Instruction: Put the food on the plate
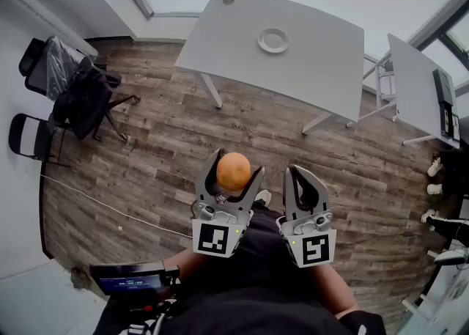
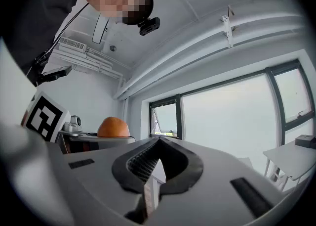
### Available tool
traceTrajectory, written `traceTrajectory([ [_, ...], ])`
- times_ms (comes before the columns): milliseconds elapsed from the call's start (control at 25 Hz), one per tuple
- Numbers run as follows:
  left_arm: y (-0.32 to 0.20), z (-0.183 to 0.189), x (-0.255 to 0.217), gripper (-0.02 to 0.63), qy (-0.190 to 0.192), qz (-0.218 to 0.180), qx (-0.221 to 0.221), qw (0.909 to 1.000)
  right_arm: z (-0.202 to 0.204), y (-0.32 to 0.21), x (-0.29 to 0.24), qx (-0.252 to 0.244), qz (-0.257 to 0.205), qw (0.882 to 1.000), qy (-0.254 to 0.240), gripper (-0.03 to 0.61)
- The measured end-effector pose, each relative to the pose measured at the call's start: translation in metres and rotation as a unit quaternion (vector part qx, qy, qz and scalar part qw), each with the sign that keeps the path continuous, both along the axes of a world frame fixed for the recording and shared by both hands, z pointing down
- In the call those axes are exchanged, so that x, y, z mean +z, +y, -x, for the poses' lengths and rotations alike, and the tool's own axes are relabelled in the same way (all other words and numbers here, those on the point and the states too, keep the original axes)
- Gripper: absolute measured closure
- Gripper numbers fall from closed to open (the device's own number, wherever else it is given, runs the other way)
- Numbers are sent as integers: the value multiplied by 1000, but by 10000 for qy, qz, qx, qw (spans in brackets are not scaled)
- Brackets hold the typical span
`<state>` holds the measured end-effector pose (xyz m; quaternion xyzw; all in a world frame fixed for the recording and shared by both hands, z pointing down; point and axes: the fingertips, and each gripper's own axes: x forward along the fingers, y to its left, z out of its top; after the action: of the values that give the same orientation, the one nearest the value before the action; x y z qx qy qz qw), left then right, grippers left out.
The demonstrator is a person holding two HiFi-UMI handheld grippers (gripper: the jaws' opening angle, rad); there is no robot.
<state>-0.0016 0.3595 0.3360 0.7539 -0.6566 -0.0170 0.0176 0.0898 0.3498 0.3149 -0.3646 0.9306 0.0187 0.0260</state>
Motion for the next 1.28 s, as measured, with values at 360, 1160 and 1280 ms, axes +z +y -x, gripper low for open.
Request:
traceTrajectory([
  [360, 3, 1, -4, 275, -75, -107, -75, 9999, -3, 2, 2, 39, 158, 9996, -223, 581],
  [1160, 6, -14, 4, 275, -397, -129, 46, 9991, -9, 3, 10, 87, 234, 9994, -222, 581],
  [1280, 5, -16, 4, 275, -400, -145, 72, 9991, -12, 2, 7, 146, 203, 9994, -248, 581],
])
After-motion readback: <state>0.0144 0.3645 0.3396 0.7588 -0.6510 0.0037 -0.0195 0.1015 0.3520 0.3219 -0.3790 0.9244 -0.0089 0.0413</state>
